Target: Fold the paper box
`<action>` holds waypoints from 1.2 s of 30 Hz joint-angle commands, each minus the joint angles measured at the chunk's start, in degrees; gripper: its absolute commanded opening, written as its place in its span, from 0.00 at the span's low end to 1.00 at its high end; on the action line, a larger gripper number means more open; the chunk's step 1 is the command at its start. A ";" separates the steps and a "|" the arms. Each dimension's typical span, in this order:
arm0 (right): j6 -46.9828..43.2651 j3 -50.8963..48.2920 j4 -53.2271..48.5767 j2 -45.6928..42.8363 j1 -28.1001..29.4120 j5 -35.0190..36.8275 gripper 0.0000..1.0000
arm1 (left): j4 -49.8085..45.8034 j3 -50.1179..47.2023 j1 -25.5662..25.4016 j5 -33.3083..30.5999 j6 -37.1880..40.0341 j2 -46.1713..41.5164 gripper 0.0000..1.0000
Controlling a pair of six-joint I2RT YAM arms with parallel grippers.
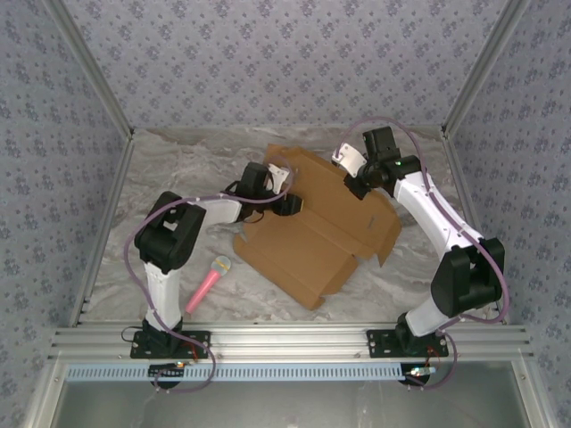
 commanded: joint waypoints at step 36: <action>-8.51 -6.01 8.46 -7.32 5.48 10.20 0.00 | 2.62 -17.34 7.60 -16.01 -8.69 -25.83 0.65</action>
